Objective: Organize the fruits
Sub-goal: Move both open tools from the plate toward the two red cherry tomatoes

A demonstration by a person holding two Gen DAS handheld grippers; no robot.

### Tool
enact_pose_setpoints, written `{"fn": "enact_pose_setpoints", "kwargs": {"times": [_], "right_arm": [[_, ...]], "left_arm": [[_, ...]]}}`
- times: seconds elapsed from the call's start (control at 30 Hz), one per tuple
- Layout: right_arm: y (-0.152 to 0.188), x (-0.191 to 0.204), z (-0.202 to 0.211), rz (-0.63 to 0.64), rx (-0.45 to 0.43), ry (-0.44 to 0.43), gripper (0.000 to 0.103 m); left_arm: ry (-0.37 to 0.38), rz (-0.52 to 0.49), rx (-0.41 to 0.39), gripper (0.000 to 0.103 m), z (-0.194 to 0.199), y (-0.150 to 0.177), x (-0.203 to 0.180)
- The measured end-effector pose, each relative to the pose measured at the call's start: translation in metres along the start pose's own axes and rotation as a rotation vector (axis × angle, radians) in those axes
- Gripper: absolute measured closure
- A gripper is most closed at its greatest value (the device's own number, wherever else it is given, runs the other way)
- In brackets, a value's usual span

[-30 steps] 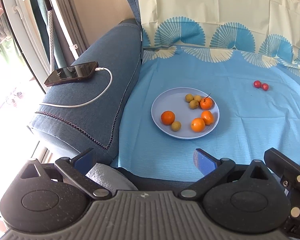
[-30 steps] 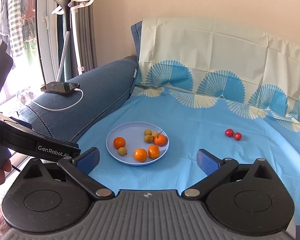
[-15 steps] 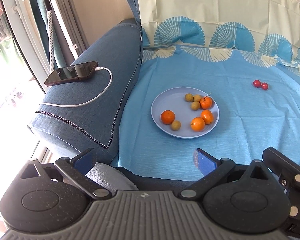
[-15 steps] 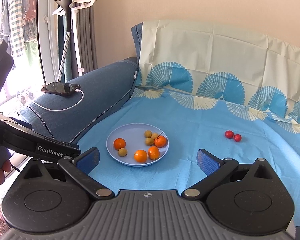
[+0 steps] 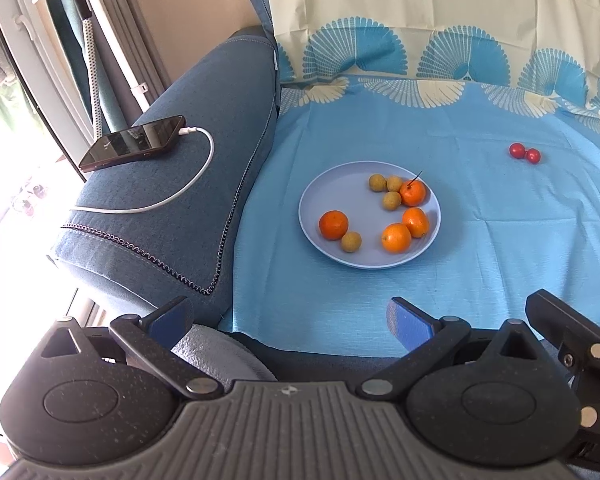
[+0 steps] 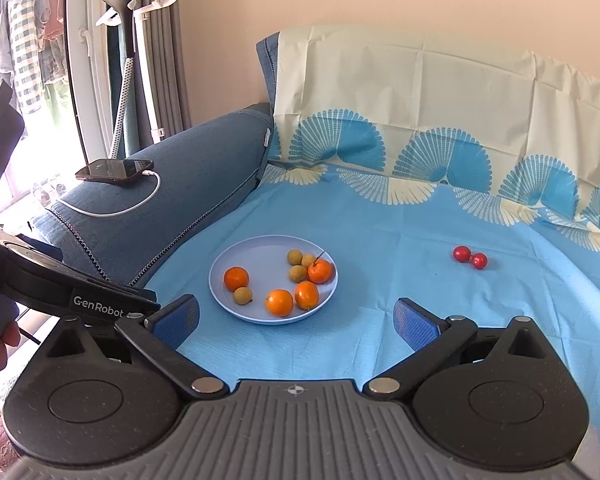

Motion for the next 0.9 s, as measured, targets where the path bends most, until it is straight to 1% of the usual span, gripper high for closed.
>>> {"fn": "enact_pose_setpoints", "kwargs": {"times": [0.33, 0.57, 0.73, 0.9], "right_arm": [[0.004, -0.026, -0.006, -0.059, 0.001, 0.033, 0.001], [0.004, -0.066, -0.007, -0.127, -0.011, 0.111, 0.001], [0.009, -0.102, -0.009, -0.171, -0.011, 0.185, 0.001], [0.013, -0.140, -0.011, -0.206, -0.014, 0.258, 0.001]], "left_arm": [[0.007, -0.017, 0.010, 0.000, -0.006, -0.018, -0.019], [0.016, -0.036, 0.008, 0.000, -0.013, -0.035, -0.037], [0.045, -0.068, 0.004, 0.000, -0.019, -0.051, -0.066], [0.101, -0.095, 0.014, 0.000, -0.030, -0.071, -0.106]]}}
Point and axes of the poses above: each gripper's, at about its wrist camera, not at the fingertips, and z roughly against the way its jaws point, x to its left, y to its underside, the point moved 7 cm from there along -z, roughly the way its jaws point, and after that the axes turned 11 degrees about -y, right-handed, at the moved point
